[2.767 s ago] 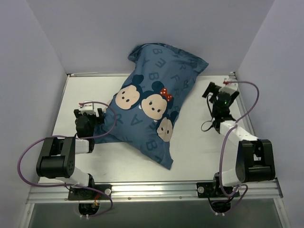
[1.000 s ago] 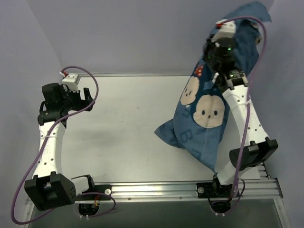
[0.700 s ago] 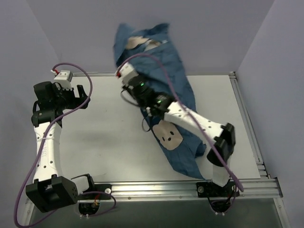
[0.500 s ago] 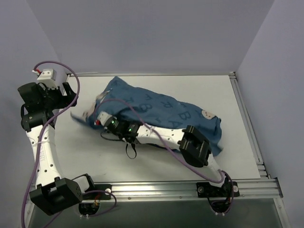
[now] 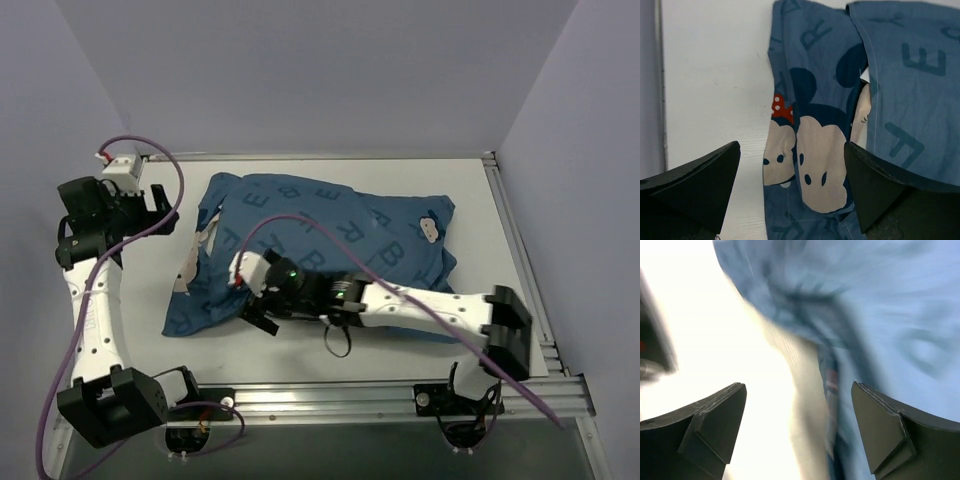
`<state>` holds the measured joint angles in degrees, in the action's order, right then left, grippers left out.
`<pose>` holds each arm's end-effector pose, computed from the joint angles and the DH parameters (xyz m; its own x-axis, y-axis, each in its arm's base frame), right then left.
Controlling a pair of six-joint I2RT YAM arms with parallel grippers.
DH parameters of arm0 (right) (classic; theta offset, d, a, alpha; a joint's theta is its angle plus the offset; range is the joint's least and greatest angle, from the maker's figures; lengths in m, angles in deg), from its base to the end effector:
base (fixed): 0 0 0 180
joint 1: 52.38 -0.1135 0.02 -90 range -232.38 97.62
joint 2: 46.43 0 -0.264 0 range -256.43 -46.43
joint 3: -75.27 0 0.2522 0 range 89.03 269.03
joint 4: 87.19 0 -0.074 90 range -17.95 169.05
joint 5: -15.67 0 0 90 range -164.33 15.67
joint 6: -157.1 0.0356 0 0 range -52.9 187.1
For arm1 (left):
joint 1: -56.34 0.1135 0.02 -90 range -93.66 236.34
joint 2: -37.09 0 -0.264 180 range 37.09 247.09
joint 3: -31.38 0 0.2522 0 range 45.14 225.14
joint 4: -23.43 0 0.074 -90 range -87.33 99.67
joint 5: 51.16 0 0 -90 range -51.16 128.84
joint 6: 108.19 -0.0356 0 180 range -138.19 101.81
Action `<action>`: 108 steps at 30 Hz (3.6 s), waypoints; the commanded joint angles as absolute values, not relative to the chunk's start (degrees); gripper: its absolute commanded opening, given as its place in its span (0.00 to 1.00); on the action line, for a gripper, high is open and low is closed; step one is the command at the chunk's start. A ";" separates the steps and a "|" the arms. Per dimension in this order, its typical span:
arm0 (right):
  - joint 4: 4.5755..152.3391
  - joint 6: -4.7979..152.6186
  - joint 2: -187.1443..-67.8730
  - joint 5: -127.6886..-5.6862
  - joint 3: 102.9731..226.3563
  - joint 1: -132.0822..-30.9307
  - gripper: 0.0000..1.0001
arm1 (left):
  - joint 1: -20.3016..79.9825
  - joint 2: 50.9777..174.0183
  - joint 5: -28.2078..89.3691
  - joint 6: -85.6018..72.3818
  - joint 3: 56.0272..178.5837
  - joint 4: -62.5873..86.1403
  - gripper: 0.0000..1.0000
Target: Remove the pillowcase from the pillow
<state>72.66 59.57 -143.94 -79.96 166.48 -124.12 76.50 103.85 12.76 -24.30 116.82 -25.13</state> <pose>0.1296 0.3818 0.2988 -0.0181 -0.4711 -0.8819 -0.9279 0.3364 -0.1606 0.2369 0.0703 0.3841 -0.4599 -0.0670 -0.8855 0.0978 0.9873 -0.1255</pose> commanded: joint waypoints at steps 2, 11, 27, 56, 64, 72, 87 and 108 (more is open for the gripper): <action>76.95 72.23 -125.74 -71.44 160.06 -114.72 0.89 | 67.35 107.66 14.75 -30.13 116.41 -29.79 0.94; 63.41 91.34 -118.78 -85.72 149.51 -88.79 0.86 | 58.72 117.31 20.65 -31.99 118.17 -25.57 0.96; 85.90 90.56 -148.35 -76.54 168.09 -77.58 0.47 | 38.43 115.76 1.75 -57.47 114.22 -56.24 0.02; 86.34 95.03 -128.95 -63.52 144.95 -83.48 0.75 | 43.51 116.98 25.75 -43.23 114.67 -27.33 0.98; 87.41 93.73 -150.73 -55.62 166.85 -82.36 0.00 | 38.16 111.03 16.97 -48.15 109.30 -36.37 0.02; 66.68 89.16 -178.49 -57.54 223.81 -80.77 0.09 | 38.58 106.17 1.67 -50.10 108.68 -44.30 0.02; 76.78 88.99 -152.94 -73.71 189.20 -86.29 0.75 | 42.19 112.24 5.79 -40.25 111.67 -34.89 0.02; 76.41 92.14 -152.88 -79.08 172.02 -87.19 0.05 | 46.14 106.98 14.75 -38.32 108.34 -29.36 0.02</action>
